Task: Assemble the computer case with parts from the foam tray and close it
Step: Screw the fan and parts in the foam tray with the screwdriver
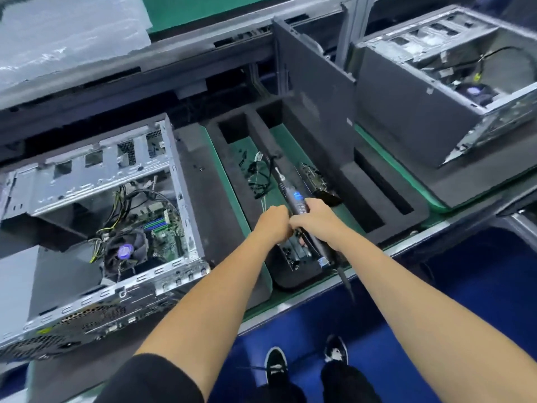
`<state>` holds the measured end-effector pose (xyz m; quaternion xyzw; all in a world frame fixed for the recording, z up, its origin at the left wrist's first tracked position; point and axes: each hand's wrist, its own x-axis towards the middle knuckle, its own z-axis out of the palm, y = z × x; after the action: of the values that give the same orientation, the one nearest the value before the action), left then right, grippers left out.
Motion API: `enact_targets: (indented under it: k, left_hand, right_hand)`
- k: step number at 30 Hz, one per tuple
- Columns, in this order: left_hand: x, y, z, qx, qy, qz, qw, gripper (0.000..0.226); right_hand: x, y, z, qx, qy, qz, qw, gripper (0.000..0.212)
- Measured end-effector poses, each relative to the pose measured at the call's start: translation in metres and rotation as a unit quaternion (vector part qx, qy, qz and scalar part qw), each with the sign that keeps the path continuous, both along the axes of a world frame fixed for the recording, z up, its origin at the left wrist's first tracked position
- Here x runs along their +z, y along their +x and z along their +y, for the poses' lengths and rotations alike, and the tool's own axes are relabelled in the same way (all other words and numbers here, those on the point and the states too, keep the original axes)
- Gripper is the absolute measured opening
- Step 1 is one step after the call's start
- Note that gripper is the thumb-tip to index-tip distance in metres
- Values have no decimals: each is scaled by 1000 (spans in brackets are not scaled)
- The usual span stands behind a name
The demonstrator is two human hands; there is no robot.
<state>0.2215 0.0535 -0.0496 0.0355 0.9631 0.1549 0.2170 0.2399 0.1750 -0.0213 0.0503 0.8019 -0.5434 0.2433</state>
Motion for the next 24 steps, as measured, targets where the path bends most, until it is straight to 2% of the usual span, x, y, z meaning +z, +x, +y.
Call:
enact_targets:
  k: [1, 2, 4, 7, 13, 18, 24]
  left_hand:
    - [-4, -4, 2, -27, -34, -13, 999, 7]
    - [-10, -8, 4, -57, -68, -23, 996, 9]
    - [-26, -14, 8, -125, -149, -50, 980, 26]
    - [-42, -17, 17, -197, -236, -110, 945, 34]
    - [-56, -13, 30, -162, -204, -151, 954, 46]
    - [-66, -11, 38, -239, -220, -157, 933, 37]
    - [-67, -11, 38, -264, -212, -95, 936, 36]
  right_hand:
    - [-4, -7, 1, 14, 14, 8, 1000, 25]
    - [-8, -13, 3, 30, 31, 14, 999, 25]
    - [-14, -23, 8, 49, 39, 15, 998, 26]
    - [-22, -34, 17, 75, 47, 14, 996, 26]
    - [-38, -46, 30, 80, 10, -14, 997, 24]
    - [-42, -48, 29, 75, -17, -24, 997, 23]
    - [-42, -53, 23, 83, 3, -17, 996, 26]
